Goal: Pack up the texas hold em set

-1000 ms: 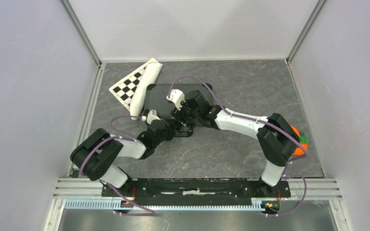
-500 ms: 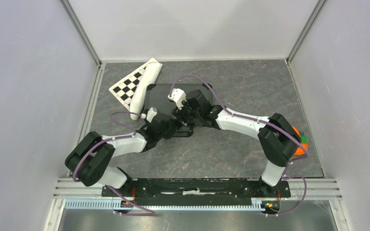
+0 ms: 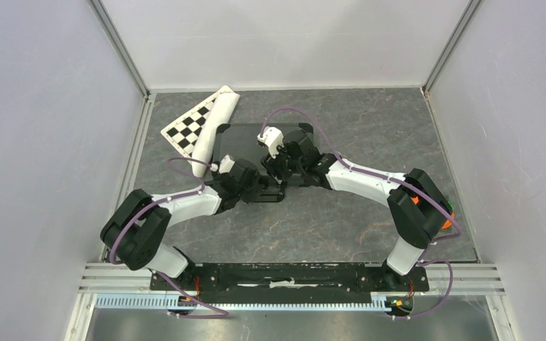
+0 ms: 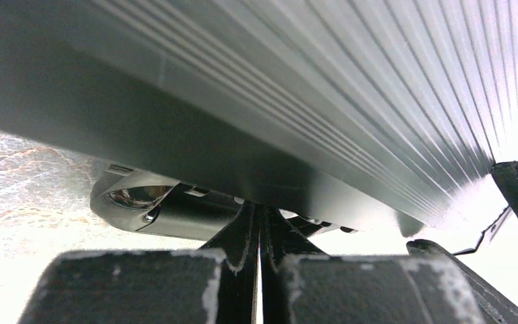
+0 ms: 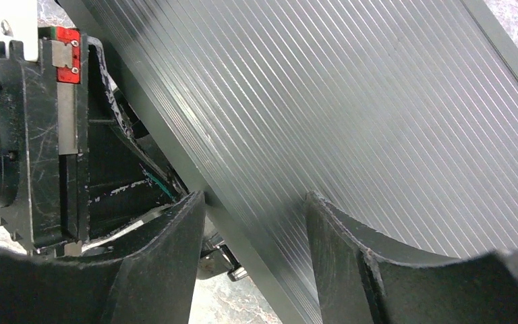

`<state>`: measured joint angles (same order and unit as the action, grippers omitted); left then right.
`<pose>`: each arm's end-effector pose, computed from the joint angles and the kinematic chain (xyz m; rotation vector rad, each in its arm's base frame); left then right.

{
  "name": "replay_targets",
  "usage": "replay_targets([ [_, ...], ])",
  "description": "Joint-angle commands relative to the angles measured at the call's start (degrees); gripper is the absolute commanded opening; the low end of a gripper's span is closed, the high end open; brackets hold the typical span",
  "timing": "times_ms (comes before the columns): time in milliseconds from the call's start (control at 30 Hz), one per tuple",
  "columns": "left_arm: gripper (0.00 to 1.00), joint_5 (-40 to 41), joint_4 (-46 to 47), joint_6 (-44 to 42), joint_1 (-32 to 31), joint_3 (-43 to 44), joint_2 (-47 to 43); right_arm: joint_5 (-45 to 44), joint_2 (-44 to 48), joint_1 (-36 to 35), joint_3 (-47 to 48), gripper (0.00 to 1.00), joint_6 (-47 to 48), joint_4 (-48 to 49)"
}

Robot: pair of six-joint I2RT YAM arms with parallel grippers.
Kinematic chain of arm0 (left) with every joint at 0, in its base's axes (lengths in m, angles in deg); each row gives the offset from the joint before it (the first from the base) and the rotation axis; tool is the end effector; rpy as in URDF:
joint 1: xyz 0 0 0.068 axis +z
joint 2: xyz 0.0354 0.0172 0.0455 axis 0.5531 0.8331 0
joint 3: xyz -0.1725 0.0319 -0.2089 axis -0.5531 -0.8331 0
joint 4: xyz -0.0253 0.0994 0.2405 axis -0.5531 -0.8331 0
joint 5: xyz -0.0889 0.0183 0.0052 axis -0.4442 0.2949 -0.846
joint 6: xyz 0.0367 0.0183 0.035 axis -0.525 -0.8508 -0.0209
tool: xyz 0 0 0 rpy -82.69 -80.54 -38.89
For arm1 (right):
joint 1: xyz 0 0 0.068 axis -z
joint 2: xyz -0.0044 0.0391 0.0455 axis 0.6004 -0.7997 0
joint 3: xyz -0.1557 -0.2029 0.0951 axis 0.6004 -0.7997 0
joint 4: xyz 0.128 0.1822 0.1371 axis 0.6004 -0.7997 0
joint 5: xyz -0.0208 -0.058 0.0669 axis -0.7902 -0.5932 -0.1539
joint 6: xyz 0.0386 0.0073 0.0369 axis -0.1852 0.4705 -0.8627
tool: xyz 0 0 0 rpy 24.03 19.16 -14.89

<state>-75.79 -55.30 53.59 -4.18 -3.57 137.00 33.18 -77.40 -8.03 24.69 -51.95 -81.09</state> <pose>0.2256 -0.1654 0.1579 -0.9206 2.3229 -0.6605 0.2716 0.2745 0.2266 -0.9935 1.9808 0.4554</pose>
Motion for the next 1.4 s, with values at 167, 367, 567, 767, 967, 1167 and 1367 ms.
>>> replay_targets([
  [167, 0.02, 10.35, -1.63, 2.71, 1.02, 3.71, 2.94, -0.86, -0.01, 1.91, -4.71, 0.61, -3.1, -8.91],
  [367, 0.02, 12.96, -4.78, 4.02, 1.02, 5.07, 3.83, -0.82, 0.85, 2.26, -5.83, 0.61, -3.79, -8.16],
  [567, 0.02, 15.15, -5.81, 4.96, 0.95, 5.97, 5.25, -1.2, 2.6, 2.81, -8.21, 0.62, -5.27, -6.07],
  [767, 0.02, 18.42, -1.26, 4.64, 0.73, 3.7, 6.17, -1.07, 3.91, 3.62, -10.17, 0.62, -6.17, -4.35],
  [967, 0.02, 19.15, 3.37, 4.71, 0.67, 2.31, 8.0, -0.76, 5.53, 4.68, -12.22, 0.62, -8.16, -2.52],
  [1167, 0.02, 20.25, 0.83, 4.21, 0.4, 2.87, 7.63, 0.38, 4.76, 6.23, -12.05, 0.62, -8.51, -3.46],
  [1367, 0.02, 22.37, -3.95, 4.28, -0.01, 3.78, 5.78, 1.13, 4.03, 6.52, -11.52, 0.62, -8.75, -3.28],
])
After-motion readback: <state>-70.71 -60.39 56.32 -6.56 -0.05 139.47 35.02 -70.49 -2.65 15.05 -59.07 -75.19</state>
